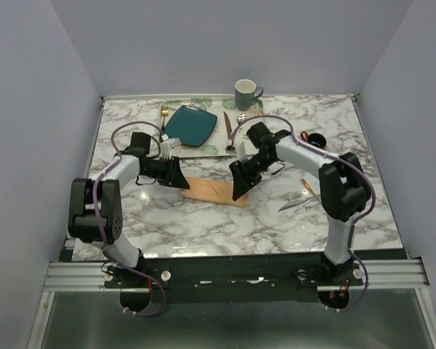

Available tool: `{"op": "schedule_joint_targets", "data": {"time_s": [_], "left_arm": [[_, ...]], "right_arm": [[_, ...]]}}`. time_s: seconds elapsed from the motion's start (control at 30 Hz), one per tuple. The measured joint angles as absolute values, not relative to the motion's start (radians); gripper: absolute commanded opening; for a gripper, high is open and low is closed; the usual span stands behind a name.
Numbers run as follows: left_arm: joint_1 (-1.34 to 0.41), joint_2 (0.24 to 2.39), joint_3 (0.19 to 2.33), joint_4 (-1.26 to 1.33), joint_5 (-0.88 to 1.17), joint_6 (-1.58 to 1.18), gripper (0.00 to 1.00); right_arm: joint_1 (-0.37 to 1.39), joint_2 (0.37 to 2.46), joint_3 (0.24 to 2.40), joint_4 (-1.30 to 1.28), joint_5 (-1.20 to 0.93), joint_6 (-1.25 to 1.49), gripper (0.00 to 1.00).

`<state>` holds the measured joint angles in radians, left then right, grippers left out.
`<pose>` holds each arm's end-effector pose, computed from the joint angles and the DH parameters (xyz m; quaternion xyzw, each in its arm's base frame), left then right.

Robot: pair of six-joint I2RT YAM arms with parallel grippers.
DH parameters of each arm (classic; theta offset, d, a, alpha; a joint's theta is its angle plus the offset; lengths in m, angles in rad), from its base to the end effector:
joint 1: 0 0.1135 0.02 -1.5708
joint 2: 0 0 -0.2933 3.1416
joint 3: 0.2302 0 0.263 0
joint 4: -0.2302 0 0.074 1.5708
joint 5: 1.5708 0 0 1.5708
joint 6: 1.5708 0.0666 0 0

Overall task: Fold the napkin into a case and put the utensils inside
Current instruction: Smooth out the smaller rectangle-folded napkin at the center of the board, then rotate the smaller rectangle-folded napkin at the center of the board.

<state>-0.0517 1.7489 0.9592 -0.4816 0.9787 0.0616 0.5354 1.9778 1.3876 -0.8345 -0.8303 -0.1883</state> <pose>0.3244 -0.0721 0.1563 0.1194 0.8674 -0.4641 0.1340 0.3186 0.2461 0.1725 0.3506 -0.8431 -0.4077 0.0037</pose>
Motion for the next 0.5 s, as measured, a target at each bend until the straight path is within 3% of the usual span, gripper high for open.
{"op": "schedule_joint_targets", "data": {"time_s": [0.2, 0.5], "left_arm": [[-0.079, 1.45, 0.991, -0.632, 0.802, 0.261, 0.34], [-0.268, 1.5, 0.973, -0.713, 0.526, 0.347, 0.29]], "right_arm": [[0.535, 1.925, 1.58, -0.866, -0.692, -0.247, 0.78], [0.533, 2.138, 1.759, -0.885, -0.553, -0.316, 0.78]]}}
